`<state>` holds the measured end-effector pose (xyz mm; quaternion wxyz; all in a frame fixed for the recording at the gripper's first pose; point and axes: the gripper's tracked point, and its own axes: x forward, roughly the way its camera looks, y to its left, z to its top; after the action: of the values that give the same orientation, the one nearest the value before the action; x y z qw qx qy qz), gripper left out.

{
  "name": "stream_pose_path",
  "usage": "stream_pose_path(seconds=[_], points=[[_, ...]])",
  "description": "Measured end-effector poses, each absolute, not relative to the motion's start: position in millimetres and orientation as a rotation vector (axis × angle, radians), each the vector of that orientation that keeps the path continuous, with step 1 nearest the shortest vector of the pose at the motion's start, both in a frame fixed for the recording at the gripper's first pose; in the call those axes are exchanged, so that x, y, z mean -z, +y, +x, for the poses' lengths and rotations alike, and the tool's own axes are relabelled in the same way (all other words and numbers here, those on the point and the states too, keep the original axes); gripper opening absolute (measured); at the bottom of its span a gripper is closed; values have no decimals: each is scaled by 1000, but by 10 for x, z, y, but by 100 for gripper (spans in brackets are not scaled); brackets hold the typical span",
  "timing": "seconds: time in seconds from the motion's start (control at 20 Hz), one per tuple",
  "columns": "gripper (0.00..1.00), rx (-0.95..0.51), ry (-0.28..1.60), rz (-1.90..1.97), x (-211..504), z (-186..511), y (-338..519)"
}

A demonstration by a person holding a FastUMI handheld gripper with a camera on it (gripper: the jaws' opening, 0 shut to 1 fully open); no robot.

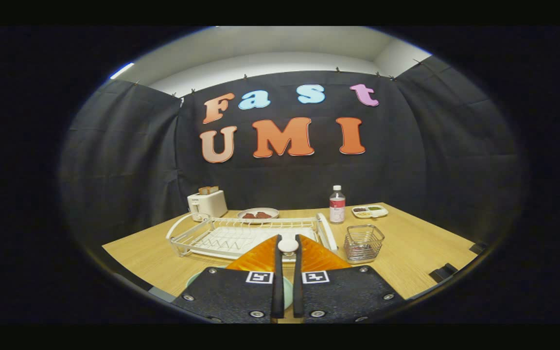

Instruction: Take the plate from the dish rack, then take the spoon from the basket and place it into the plate.

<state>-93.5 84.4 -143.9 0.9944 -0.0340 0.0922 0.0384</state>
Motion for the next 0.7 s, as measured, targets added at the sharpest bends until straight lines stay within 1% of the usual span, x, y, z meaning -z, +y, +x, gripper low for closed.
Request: stream_pose_path(seconds=[0.7], points=[[9,-236,281,-113,2117,-1130,1425]])
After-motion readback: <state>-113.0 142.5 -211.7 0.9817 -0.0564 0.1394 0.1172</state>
